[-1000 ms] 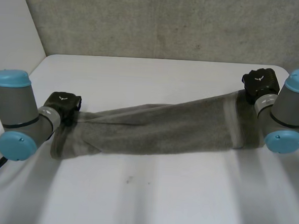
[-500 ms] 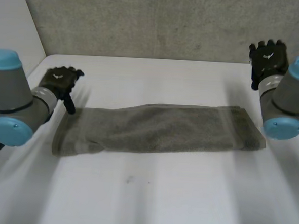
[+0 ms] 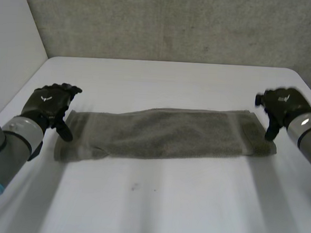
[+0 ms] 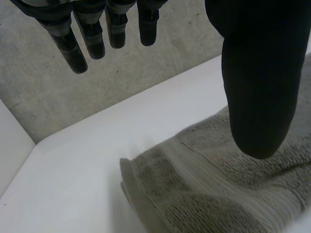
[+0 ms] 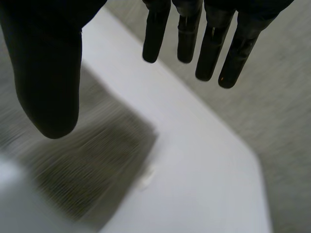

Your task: Fold the towel.

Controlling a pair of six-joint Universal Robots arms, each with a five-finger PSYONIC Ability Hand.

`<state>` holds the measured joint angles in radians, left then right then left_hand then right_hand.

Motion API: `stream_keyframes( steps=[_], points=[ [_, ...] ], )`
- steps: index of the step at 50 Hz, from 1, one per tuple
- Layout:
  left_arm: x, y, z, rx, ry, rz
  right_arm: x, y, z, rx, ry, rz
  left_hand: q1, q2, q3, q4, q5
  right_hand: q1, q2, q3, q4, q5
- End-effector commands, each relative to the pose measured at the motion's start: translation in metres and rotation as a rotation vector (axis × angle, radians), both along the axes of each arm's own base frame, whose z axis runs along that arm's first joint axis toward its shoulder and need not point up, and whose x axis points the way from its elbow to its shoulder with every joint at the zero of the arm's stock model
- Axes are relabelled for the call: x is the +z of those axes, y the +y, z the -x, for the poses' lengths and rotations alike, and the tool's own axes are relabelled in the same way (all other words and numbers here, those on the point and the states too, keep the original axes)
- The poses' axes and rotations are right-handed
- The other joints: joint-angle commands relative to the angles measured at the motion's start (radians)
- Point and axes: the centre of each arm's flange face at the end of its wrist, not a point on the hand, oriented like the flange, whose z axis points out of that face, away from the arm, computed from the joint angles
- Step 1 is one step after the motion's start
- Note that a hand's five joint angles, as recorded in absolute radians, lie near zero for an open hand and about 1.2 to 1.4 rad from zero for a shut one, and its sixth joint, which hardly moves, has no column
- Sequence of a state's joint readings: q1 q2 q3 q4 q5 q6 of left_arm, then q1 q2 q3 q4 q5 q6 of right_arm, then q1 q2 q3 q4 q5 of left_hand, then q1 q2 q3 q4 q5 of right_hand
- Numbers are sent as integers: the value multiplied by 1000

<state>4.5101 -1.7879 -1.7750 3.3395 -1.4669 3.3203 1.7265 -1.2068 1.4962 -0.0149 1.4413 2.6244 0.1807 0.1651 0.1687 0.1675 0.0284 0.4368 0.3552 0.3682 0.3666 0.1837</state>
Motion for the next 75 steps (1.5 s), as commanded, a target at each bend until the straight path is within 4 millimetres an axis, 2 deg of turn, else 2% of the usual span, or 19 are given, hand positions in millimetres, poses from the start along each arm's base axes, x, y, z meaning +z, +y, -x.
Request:
stream_keyframes(
  steps=[1, 13, 18, 20, 24, 32, 42, 48, 51, 53, 56, 58, 59, 60, 62, 64, 67, 69, 75],
  points=[
    [-20, 11, -2, -2, 6, 23, -58, -2, 8, 44, 27, -132, -6, 9, 6, 7, -28, 106, 188, 175, 176, 185],
    [-25, 14, -2, -4, 3, 19, -93, -24, 22, 19, 49, -130, -6, 9, 6, 7, -28, 241, 323, 310, 311, 320],
    [-25, 14, -2, -4, 3, 18, -94, -31, 31, -3, 46, -124, -6, 9, 6, 7, -28, 508, 590, 577, 579, 587],
    [-25, 14, -2, -4, 4, 17, -95, -36, 32, -1, 40, -96, -6, 9, 6, 7, -28, 865, 946, 933, 935, 943],
    [-26, 14, -2, -2, 3, 16, -93, -45, 38, -23, 37, -40, -6, 9, 6, 7, -28, 959, 1041, 1028, 1030, 1038],
    [-27, 16, -2, -5, 3, 10, -80, -62, 63, -110, 39, 23, -6, 9, 6, 7, -28, 959, 1041, 1028, 1030, 1038],
    [-28, 16, -2, -4, 2, 7, -45, -90, 147, -343, 115, 15, -6, 9, 6, 7, -28, 959, 1041, 1028, 1030, 1038],
    [-28, 17, -2, -5, 1, 9, -19, -98, 150, -344, 150, 95, -6, 9, 6, 7, -28, 959, 1041, 1028, 1030, 1038],
    [-28, 17, -2, -5, 1, 9, 0, -97, 130, -303, 143, 149, -6, 9, 6, 7, -28, 959, 1041, 1028, 1030, 1038],
    [-28, 17, -2, -5, 1, 7, 22, -88, 76, -182, 111, 220, -6, 9, 6, 7, -28, 959, 1041, 1028, 1030, 1038],
    [-28, 17, -2, -4, 1, 6, 28, -80, 46, -114, 82, 240, -6, 9, 6, 7, -28, 959, 1041, 1028, 1030, 1038],
    [-28, 17, -2, -4, 2, 5, 36, -58, -11, 20, 25, 261, -6, 9, 6, 7, -28, 959, 1041, 1028, 1030, 1038],
    [-28, 17, -2, -4, 2, 5, 36, -58, -11, 21, 24, 261, -6, 9, 6, 7, -28, 959, 1041, 1028, 1030, 1038],
    [-28, 17, -2, -4, 1, 6, 37, -43, -40, 92, -1, 265, -6, 9, 6, 7, -28, 959, 1041, 1028, 1030, 1038],
    [-28, 17, -2, -4, 2, 5, 35, -26, -68, 164, -23, 255, -6, 9, 6, 7, -28, 959, 1041, 1028, 1030, 1038],
    [-28, 18, -2, -5, 2, 5, 22, 8, -119, 304, -52, 239, -6, 9, 6, 7, -28, 959, 1041, 1028, 1030, 1038],
    [-28, 18, -2, -5, 1, 6, 14, 28, -144, 376, -62, 231, -6, 9, 6, 7, -28, 959, 1041, 1028, 1030, 1038],
    [-28, 18, -2, -5, 1, 6, -8, 68, -182, 495, -63, 201, -6, 9, 6, 7, -28, 959, 1041, 1028, 1030, 1038],
    [-29, 18, -2, -7, 0, 4, -46, 110, -212, 612, -41, 122, -6, 9, 6, 7, -28, 959, 1041, 1028, 1030, 1038]
  ],
)
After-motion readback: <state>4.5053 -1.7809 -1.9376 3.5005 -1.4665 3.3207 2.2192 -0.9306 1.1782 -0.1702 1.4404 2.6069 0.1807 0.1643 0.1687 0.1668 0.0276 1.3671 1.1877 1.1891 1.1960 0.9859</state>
